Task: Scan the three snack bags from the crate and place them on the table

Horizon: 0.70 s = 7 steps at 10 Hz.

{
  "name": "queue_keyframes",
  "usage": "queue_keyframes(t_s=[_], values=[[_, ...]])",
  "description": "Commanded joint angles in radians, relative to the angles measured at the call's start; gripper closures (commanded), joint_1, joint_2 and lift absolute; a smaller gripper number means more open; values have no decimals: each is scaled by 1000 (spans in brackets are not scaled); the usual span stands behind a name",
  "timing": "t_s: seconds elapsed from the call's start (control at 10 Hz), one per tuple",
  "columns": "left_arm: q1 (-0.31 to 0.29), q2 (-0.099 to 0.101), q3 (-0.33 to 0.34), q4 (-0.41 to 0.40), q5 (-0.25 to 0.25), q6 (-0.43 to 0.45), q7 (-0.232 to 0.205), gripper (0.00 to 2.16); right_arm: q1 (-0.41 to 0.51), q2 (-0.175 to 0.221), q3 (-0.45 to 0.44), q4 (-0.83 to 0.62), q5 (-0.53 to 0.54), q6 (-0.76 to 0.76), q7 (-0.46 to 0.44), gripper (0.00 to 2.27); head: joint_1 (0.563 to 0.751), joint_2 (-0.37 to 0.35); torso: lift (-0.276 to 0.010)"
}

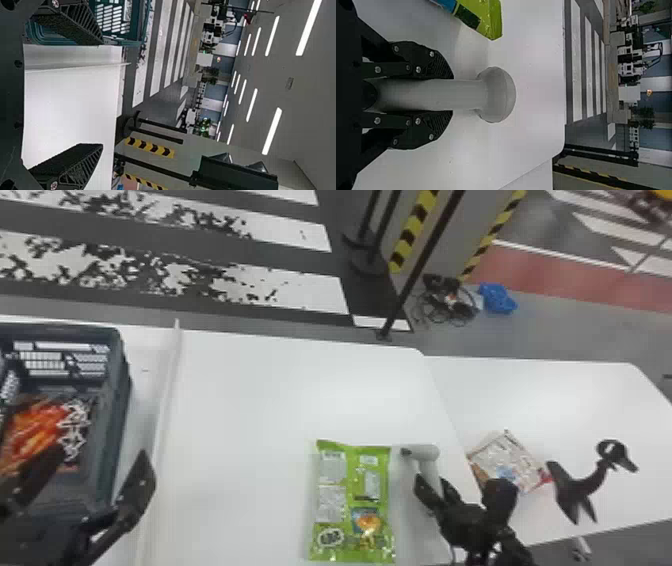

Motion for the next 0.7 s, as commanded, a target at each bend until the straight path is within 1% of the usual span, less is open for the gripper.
queue_keyframes(t_s=[0.0,0.2,0.3,0.4,0.5,0.6], values=[[-2,0,0,2,0,-3,0,73,44,20,-16,-53,-25,-17,-13,2233,695,-350,-37],[-10,-1,0,13,0,-3,3,73,187,74,-55,-261,-89,-14,-26,2233,695,-350,-37],[-13,-1,-1,20,0,-3,3,73,248,101,-59,-352,-118,-11,-26,2233,695,-350,-37],[-16,-1,-4,22,0,-3,5,73,302,132,-58,-438,-138,4,-24,2233,695,-350,-37],[-18,-1,-8,25,0,-3,5,73,349,155,-50,-514,-164,16,-21,2233,695,-350,-37],[-18,-1,-8,25,0,-3,5,73,378,170,-29,-571,-172,35,-21,2233,695,-350,-37]])
